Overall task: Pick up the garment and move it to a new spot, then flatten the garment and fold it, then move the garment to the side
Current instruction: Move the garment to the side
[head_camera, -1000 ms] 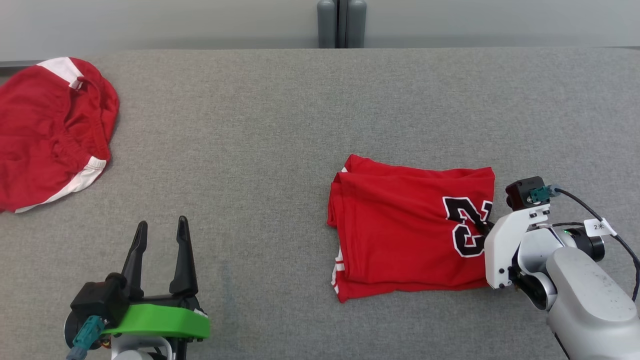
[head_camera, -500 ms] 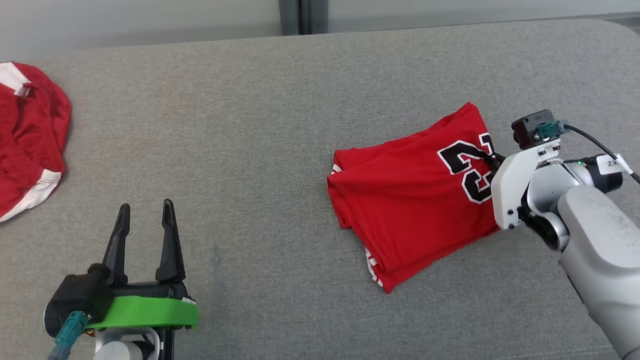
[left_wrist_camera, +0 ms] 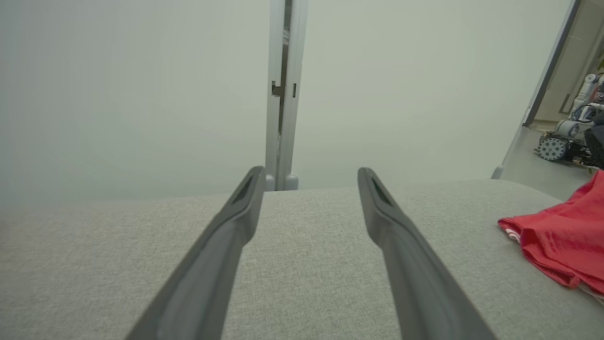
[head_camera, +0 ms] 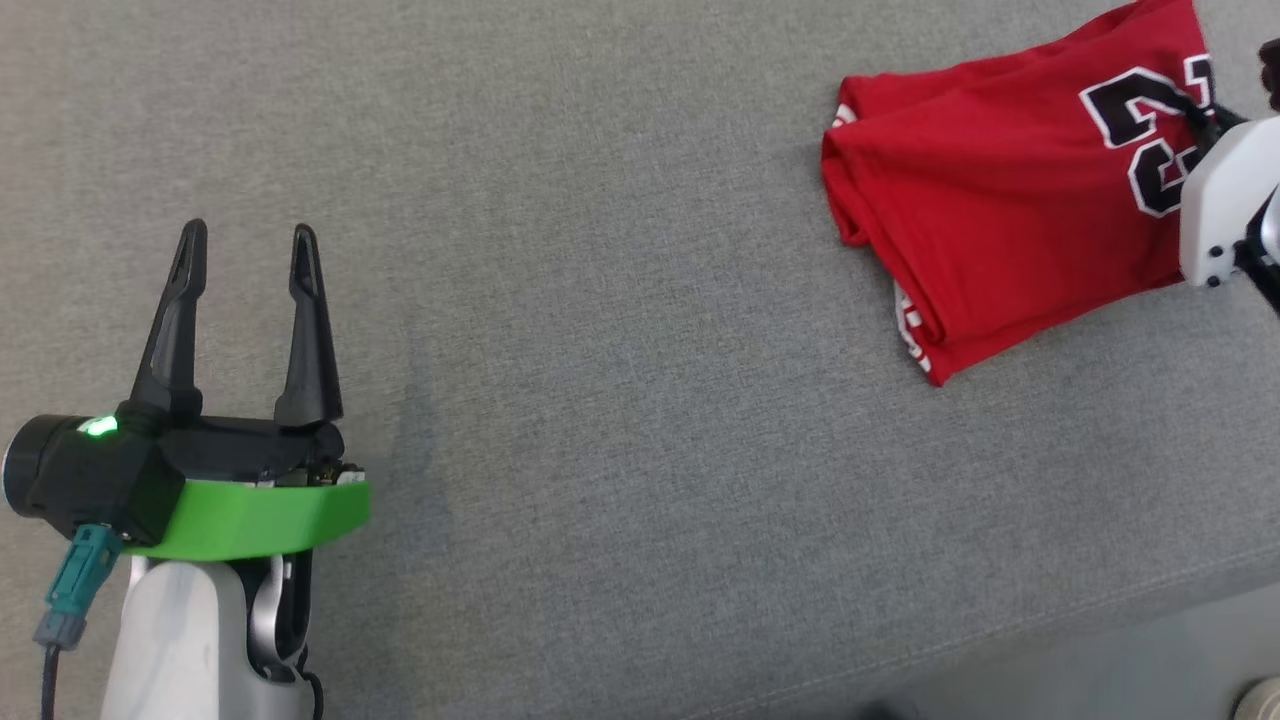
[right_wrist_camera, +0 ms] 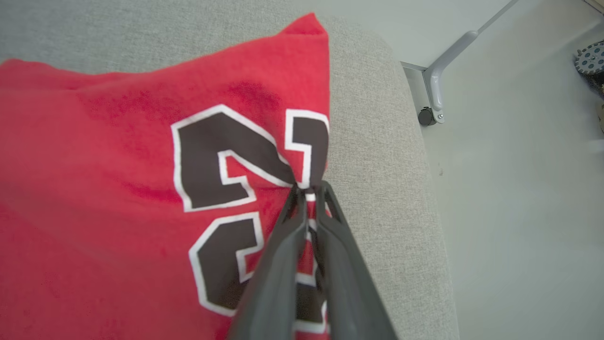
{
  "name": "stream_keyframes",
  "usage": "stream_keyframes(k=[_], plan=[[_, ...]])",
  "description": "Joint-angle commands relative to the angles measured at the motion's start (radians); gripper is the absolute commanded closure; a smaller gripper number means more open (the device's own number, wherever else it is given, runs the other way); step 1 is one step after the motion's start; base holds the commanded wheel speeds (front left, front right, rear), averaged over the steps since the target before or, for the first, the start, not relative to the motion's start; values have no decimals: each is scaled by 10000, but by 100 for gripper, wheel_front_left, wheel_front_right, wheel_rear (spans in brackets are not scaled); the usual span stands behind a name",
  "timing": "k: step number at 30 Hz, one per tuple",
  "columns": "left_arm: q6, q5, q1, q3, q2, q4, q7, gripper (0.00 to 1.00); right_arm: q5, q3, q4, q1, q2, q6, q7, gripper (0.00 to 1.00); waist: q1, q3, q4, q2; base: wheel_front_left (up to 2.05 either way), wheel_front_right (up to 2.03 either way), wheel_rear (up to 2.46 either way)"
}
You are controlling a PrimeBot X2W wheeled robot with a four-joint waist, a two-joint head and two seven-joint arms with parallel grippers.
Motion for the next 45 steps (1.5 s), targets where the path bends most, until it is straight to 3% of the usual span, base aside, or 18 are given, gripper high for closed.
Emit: stream_keyframes(k=[1,12,20,21,22,23,24,35,41,45], plan=[[-28,-21,-254,24,143,-73,1,0,-204,52,34,-225,-176,-19,-170,100,0,1209,-949,-1,0,0,0],[-61,15,-700,-335,251,-670,1,0,-955,-941,678,-655,-1688,-20,-1087,100,0,2306,-350,-1,0,0,0],[-71,-66,-710,-316,202,-803,1,0,-1841,-1797,1080,-643,-1692,-20,-1883,100,0,2521,78,-1,0,0,0],[-72,-79,-699,-314,188,-796,1,0,-1959,-1877,1134,-617,-1650,-19,-1936,84,0,2502,110,-1,0,0,0],[-73,-90,-683,-316,172,-779,1,0,-2111,-1988,1196,-578,-1591,-19,-1996,51,0,2469,144,-1,0,0,0],[-74,-90,-672,-322,162,-758,1,0,-2209,-2081,1218,-554,-1546,-20,-2041,7,0,2429,172,-1,0,0,0],[-75,-110,-665,-310,150,-739,1,0,-2356,-2206,1256,-520,-1498,-20,-2090,0,0,2368,198,-1,0,0,0],[-81,-243,-129,-137,-134,-103,3,0,-2956,-3261,850,427,-645,-19,-3244,0,0,748,474,-1,0,0,0],[-81,-301,432,144,-235,455,2,0,-2898,-3574,-656,1676,477,-19,-4178,0,0,-608,686,-1,0,0,0],[55,-244,1053,465,-283,732,0,0,-2732,-3390,-1917,2909,1591,-19,-4531,0,0,-1551,728,-1,0,0,0]])
